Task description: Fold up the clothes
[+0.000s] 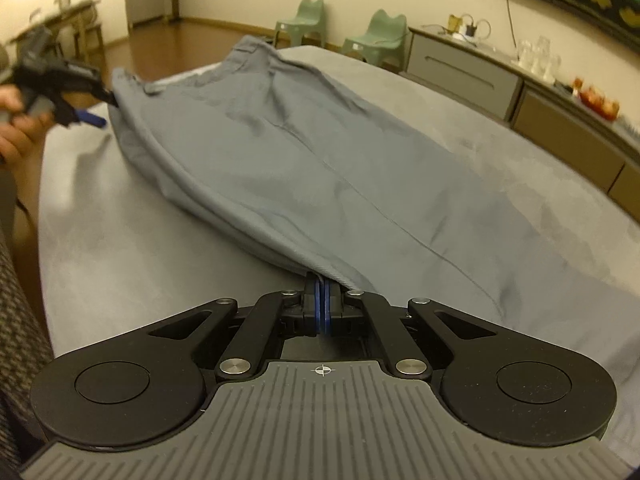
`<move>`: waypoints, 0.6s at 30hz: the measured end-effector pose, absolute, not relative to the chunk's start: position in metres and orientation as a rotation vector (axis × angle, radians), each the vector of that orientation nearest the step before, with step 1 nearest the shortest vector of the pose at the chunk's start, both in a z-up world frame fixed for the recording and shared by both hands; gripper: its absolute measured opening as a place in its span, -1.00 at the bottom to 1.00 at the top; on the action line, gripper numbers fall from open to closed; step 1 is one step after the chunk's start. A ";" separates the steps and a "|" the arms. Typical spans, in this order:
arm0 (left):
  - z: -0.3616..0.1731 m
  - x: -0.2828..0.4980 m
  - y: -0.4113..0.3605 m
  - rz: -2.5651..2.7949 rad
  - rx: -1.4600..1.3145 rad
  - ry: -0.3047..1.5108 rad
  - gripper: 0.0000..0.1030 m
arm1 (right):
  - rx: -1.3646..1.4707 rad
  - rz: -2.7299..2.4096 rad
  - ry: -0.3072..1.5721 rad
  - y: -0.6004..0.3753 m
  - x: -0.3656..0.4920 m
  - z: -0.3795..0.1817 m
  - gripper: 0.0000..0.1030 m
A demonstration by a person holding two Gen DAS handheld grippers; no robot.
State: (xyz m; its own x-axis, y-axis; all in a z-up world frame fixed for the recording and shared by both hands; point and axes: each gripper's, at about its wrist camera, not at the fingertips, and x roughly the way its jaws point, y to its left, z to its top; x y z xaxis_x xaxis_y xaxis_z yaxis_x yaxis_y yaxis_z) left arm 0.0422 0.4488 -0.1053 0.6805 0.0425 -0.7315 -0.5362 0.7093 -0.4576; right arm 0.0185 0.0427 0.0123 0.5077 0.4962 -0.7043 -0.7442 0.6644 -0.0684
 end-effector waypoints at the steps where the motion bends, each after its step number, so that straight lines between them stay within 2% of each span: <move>1: -0.094 0.046 0.451 0.349 -0.719 0.715 -0.97 | -0.378 0.774 0.708 0.040 0.018 0.014 -1.00; 5: -0.040 0.021 0.465 0.277 -0.812 0.492 -0.97 | -0.347 0.800 0.693 0.028 0.007 0.027 -1.00; 10: -0.085 0.028 0.487 0.475 -0.860 0.722 -0.90 | -0.404 0.909 0.812 0.037 -0.004 0.002 -1.00; 12: -0.092 0.021 0.493 0.562 -0.825 0.749 -0.68 | -0.454 0.953 0.854 0.042 -0.008 -0.011 -1.00; 13: -0.092 0.015 0.495 0.591 -0.802 0.749 -0.48 | -0.452 0.972 0.858 0.041 -0.009 -0.011 -0.99; 14: -0.092 0.008 0.497 0.619 -0.779 0.748 -0.29 | -0.435 0.995 0.860 0.037 -0.010 -0.008 -0.89; 15: -0.092 0.002 0.499 0.646 -0.758 0.747 -0.22 | -0.418 1.018 0.861 0.034 -0.010 -0.004 -0.88; 18: -0.085 -0.012 0.500 0.638 -0.744 0.714 -0.29 | -0.358 1.016 0.826 0.021 -0.006 0.010 -0.73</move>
